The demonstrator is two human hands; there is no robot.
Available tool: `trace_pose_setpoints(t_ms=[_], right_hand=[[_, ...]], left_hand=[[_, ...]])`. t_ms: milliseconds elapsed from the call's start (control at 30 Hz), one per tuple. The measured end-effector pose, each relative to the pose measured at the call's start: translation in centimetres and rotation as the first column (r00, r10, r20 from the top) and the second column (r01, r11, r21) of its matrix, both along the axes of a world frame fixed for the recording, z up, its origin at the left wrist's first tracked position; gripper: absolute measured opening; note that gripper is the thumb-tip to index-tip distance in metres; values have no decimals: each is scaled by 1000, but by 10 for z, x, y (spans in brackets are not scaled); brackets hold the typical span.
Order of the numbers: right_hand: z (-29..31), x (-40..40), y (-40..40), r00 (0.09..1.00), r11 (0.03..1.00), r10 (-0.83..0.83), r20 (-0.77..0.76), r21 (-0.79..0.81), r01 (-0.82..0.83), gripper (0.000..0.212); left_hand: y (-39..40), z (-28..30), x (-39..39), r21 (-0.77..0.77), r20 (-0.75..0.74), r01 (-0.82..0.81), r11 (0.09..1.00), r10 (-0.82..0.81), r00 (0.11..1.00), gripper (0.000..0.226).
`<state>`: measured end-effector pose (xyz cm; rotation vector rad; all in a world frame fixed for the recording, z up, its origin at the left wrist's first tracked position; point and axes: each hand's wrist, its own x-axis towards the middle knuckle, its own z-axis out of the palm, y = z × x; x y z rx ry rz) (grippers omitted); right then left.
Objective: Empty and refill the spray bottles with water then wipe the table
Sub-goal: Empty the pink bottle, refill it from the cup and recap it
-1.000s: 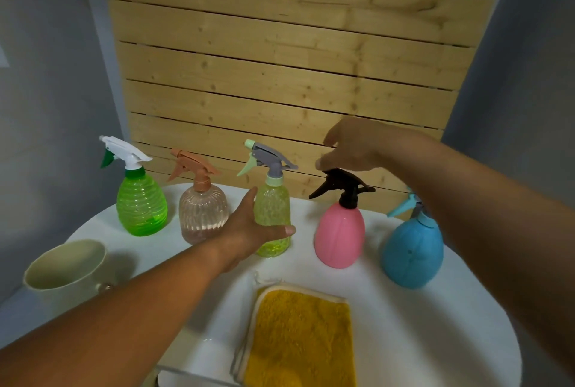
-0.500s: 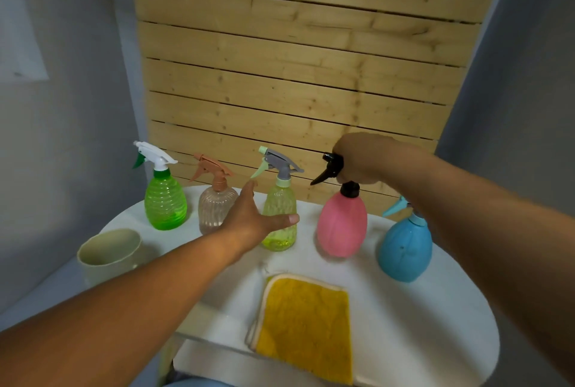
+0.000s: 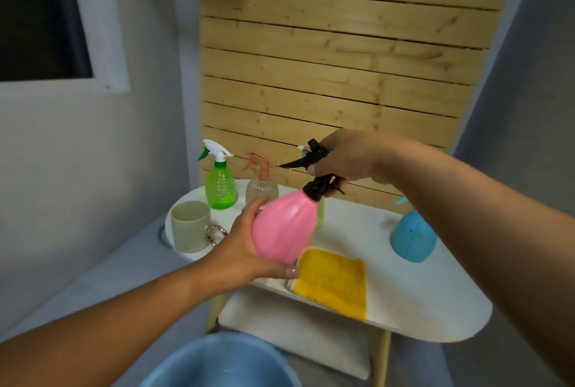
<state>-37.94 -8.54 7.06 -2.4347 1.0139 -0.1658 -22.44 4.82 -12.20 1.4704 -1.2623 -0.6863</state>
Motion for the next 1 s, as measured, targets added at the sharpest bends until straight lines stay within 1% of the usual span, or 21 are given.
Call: trace_pose_setpoints(t_ms=[100,167,300,400,467,567,667,733,800,833,867,900,933,967,1000], right_hand=[[-30,8,11,999,985,-35,10,171,33,22],[-52,14,21,998,959,-57,32,279,46,25],[-94,22,41,998,888,-20,65,459,-12,34],[-120,29,52,986,821,-91,139,571,-5,39],[-132,32,59,980,786,-97,172,617,-31,37],[-142,33,66,969,783,-45,244,611,-117,32],[-147,33,70,960,772,3,281,609,-181,30],[-150,34,74,964,771,-19,264,618,-154,34],[-154,34,76,968,758,-97,231,647,-78,41],[-156,34,77,967,749,-136,214,661,-41,39],[-158,34,78,968,741,-161,194,671,-11,35],[-159,34,78,970,736,-172,172,677,10,30],[-159,34,79,972,733,-173,157,680,20,26],[-160,33,78,973,729,-170,154,684,19,24],[-161,33,78,972,726,-167,166,688,7,21]], left_hand=[[40,-20,12,-40,-38,-117,992,115,993,117],[63,-34,19,-42,-96,-183,982,178,979,109],[99,-59,27,-13,-257,-214,977,203,945,102],[120,-72,32,33,-440,-205,978,198,876,96],[132,-74,33,81,-521,-186,979,201,830,89],[144,-70,33,176,-593,-167,970,240,769,88],[148,-66,38,280,-607,-140,950,288,741,79],[149,-66,41,315,-628,-109,943,293,721,82],[150,-63,41,274,-657,-46,961,222,720,86],[150,-62,41,236,-672,-14,972,173,720,91],[151,-62,40,204,-666,-4,979,142,733,99],[151,-63,40,191,-623,-19,981,136,770,107],[151,-64,39,196,-559,-53,979,156,814,110],[152,-65,38,204,-508,-89,975,183,842,108],[152,-65,38,206,-489,-108,973,198,850,101]])
